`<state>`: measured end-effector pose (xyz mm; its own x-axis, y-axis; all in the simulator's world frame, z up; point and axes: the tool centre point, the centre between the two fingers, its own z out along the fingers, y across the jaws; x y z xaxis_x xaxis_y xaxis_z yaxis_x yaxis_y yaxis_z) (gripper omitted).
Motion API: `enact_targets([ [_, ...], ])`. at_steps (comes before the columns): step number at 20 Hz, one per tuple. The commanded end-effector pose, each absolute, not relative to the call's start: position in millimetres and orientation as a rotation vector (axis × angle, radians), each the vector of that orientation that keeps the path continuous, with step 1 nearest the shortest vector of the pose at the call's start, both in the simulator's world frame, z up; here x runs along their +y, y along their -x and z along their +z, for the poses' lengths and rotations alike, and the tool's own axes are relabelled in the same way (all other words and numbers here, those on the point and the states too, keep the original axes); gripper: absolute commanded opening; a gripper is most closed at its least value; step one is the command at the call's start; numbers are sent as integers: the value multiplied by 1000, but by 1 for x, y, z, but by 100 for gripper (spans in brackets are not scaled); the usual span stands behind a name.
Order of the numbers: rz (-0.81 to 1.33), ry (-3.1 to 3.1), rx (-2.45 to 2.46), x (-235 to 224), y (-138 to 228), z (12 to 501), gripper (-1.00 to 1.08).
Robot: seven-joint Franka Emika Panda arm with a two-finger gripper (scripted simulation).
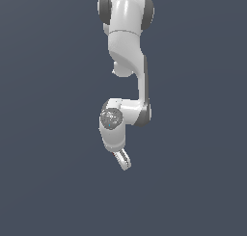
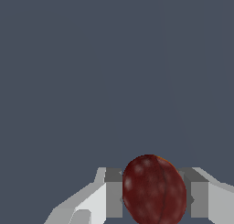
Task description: Pick up the object and move it to a goal position.
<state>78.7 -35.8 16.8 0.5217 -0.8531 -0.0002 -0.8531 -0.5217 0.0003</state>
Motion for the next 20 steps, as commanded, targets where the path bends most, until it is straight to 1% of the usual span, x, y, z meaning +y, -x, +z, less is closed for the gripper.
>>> enact_targets([
  [1,0,-2740,-1536,-36,-79,18,-100],
  [6,0,-2740,-1536,-33,-76,28,-100],
  [11,-1,-2741,-1537,-29,-69,50,-100],
  [16,-2,-2741,-1537,-21,-59,85,-100],
  [20,-2,-2741,-1537,-13,-48,124,-100],
])
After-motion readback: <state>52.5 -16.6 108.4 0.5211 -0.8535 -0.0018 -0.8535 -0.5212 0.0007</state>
